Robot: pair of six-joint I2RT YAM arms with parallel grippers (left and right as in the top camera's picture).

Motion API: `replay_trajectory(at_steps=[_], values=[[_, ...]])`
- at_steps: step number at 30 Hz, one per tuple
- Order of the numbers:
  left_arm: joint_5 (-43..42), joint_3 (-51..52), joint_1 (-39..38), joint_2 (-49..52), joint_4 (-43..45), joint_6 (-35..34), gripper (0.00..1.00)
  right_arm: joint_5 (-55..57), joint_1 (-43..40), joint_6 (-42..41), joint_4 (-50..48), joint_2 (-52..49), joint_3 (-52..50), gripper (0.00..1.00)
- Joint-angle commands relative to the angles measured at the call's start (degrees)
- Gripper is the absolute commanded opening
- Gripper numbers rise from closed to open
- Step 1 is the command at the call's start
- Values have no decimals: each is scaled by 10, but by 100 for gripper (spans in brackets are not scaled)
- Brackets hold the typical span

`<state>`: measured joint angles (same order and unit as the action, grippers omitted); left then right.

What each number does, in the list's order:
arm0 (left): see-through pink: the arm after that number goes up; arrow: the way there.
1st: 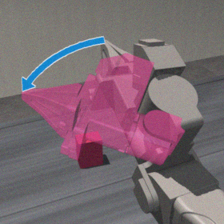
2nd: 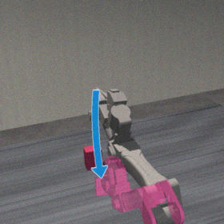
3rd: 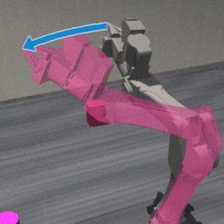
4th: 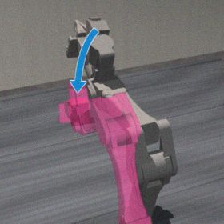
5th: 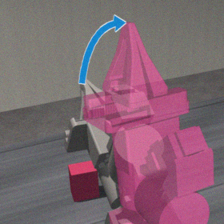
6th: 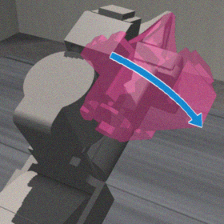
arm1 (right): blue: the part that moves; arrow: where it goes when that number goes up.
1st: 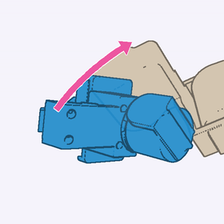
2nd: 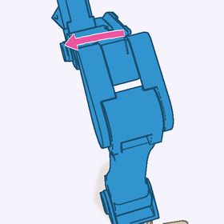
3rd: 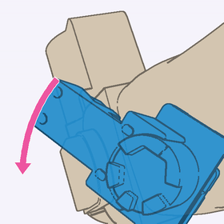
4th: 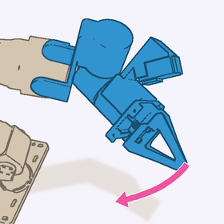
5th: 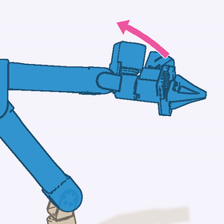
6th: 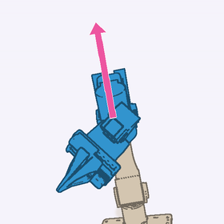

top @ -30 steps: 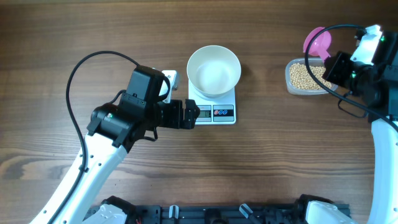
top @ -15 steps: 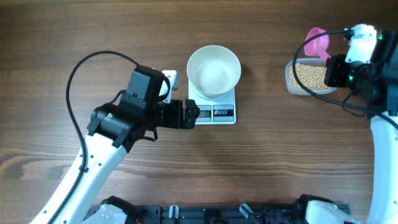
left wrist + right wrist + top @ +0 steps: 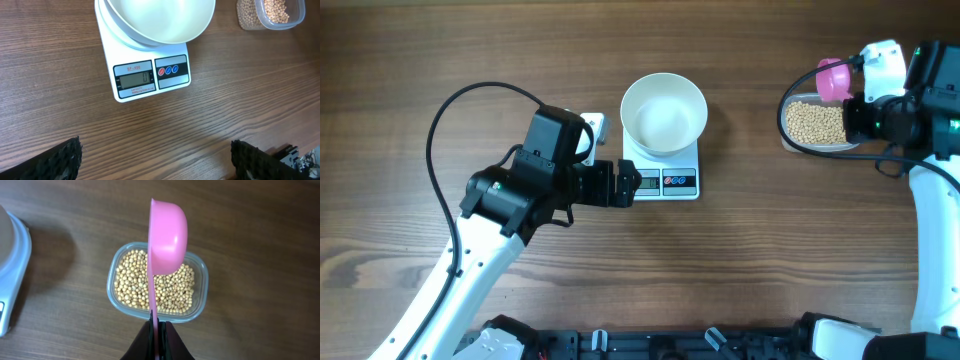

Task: Scoop item into bowl and weigh 150g on scale
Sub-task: 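Lower the pink scoop with the right gripper into the soybeans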

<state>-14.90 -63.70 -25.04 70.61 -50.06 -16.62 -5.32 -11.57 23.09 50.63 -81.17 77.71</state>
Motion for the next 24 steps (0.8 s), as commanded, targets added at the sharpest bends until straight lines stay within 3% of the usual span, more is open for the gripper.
replay_trajectory(at_steps=[1, 24], values=[[-5, 2, -3, 2, 2, 12, 100, 13, -3, 20, 16, -18, -18, 4], [-5, 2, -3, 2, 2, 12, 100, -7, -15, -48, 50, -38, -20, 4]])
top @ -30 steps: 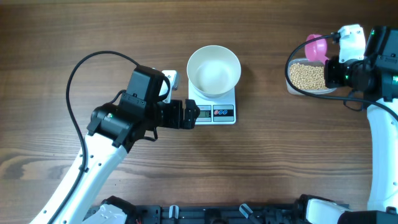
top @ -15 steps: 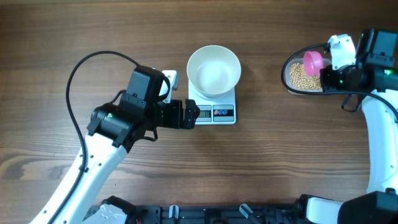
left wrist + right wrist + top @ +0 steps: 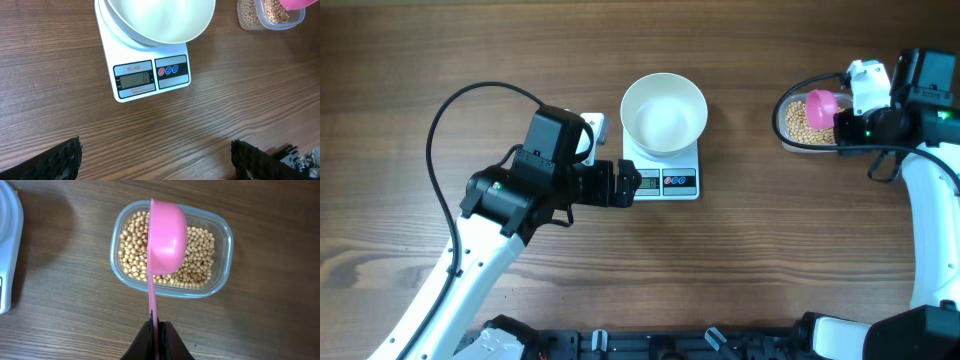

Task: Scoop item into bowl and weigh 150g on scale
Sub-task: 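Lower the pink scoop with the right gripper into the soybeans, then drag the scoop through the soybeans with the right gripper to fill it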

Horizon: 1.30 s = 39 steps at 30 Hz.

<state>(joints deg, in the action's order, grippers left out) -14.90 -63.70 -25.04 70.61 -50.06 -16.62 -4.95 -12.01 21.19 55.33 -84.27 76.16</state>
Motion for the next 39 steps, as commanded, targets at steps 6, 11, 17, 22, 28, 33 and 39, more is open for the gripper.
replay_trajectory(at_steps=[6, 11, 17, 22, 28, 33, 39], values=[[-5, 2, -3, 2, 2, 12, 100, 0, -24, -34, 17, -7, -4, 4], [-5, 2, -3, 2, 2, 12, 100, 4, -24, -34, 17, -7, -4, 4], [-5, 2, -3, 2, 2, 12, 100, 8, -24, -34, 5, -17, -4, 4], [-5, 2, -3, 2, 2, 12, 100, 15, -24, -49, 5, -49, -4, 4], [-5, 2, -3, 2, 2, 12, 100, 26, -23, -49, 1, -75, -4, 4], [-5, 2, -3, 2, 2, 12, 100, 26, -23, -49, -29, -80, -4, 4], [-5, 2, -3, 2, 2, 12, 100, 21, -23, -49, -38, -82, -4, 4]])
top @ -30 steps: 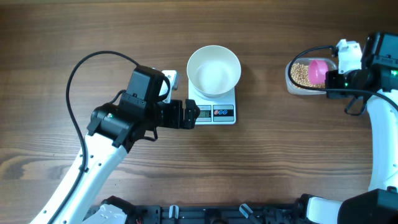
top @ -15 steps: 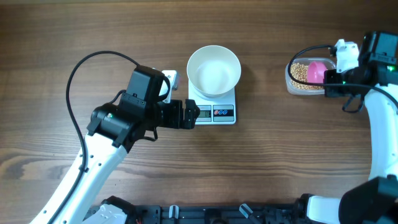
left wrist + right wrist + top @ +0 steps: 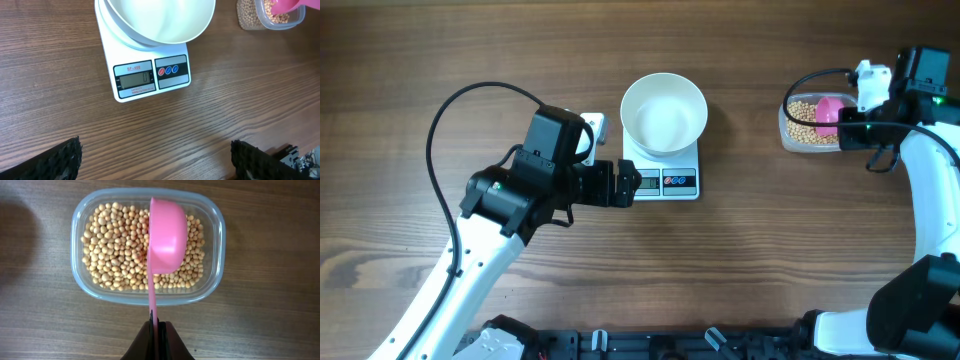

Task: Scoop item into bowl and weigh 150g on scale
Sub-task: 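Drag the scoop through the soybeans with the right gripper to fill it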

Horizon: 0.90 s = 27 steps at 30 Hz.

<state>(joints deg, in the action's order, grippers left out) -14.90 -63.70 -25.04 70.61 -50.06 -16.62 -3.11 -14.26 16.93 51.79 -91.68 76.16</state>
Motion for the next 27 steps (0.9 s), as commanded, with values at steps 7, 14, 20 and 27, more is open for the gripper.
replay_trajectory(at_steps=[7, 14, 20, 27], values=[[-5, 2, -3, 2, 2, 12, 100, -30, 0, -6, 5, -25, -5, 4], [-5, 2, -3, 2, 2, 12, 100, -101, 0, -6, 18, -33, -5, 4], [-5, 2, -3, 2, 2, 12, 100, -111, 0, -7, 25, -33, -5, 4], [-5, 2, -3, 2, 2, 12, 100, -135, 0, -8, 35, -33, -5, 4]])
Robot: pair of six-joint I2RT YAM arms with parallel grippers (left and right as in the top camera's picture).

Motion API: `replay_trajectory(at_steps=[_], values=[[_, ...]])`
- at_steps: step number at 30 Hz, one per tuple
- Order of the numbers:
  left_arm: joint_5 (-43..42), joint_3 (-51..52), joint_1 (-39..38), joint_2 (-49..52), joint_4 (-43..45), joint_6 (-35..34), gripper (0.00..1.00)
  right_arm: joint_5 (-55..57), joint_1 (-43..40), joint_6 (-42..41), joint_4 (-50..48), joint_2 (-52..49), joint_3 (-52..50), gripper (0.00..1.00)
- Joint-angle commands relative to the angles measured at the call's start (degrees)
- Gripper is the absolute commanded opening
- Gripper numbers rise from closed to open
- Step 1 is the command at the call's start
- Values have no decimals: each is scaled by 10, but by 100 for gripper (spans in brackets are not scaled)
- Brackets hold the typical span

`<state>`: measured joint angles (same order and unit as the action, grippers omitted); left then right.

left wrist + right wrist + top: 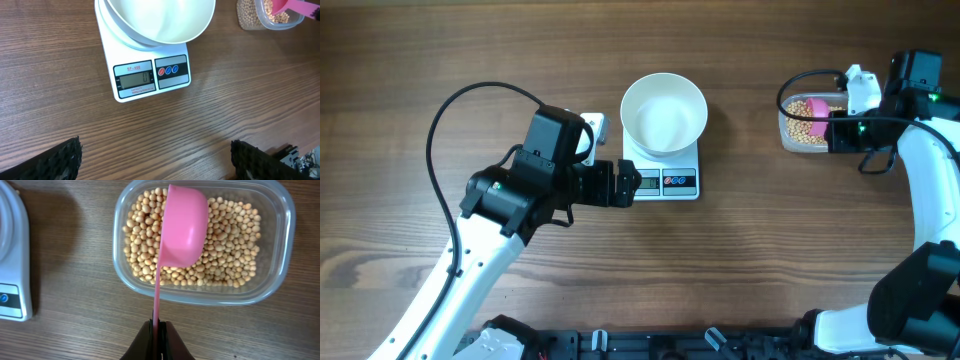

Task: Scoop item into bowl and weigh 150g on scale
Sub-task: 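Drag the scoop through the soybeans with the right gripper to fill it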

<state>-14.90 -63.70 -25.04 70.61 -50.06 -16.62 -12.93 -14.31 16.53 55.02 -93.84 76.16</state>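
A white bowl sits empty on the white scale, whose display reads 0. At the far right a clear tub of soybeans stands on the table. My right gripper is shut on the handle of a pink scoop, whose cup hangs edge-on over the beans in the tub. My left gripper is open just left of the scale, with nothing between its fingers.
The scale's red and blue buttons face the left gripper. A black cable loops over the table at the left. A small white block lies beside the scale's left side.
The right gripper has shifted so the tub sits farther right in its view and the scale edge shows again. The scoop's cup tilts a little more to the right over the beans.
The right gripper held the pink scoop high above the bean tub. Then it was lower and closer over the tub. After that the cup was inside the tub's rim over the beans, and now it sits there tilted. The left arm, bowl and scale stayed as they were.
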Motion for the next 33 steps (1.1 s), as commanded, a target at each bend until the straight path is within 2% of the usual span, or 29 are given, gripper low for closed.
replay_trajectory(at_steps=[1, 6, 13, 20, 29, 33], values=[[-5, 2, -3, 2, 2, 12, 100, -37, 0, -8, 3, -11, -5, 4], [-5, 2, -3, 2, 2, 12, 100, -44, -13, -37, 1, -11, -5, 4], [-5, 2, -3, 2, 2, 12, 100, -139, -45, -52, 8, -29, -5, 4], [-5, 2, -3, 2, 2, 12, 100, -164, -76, -77, 21, -60, -5, 4], [-5, 2, -3, 2, 2, 12, 100, -261, -112, -79, 28, -61, -5, 4], [-5, 2, -2, 2, 2, 12, 100, -264, -120, -116, 27, -61, -5, 4]])
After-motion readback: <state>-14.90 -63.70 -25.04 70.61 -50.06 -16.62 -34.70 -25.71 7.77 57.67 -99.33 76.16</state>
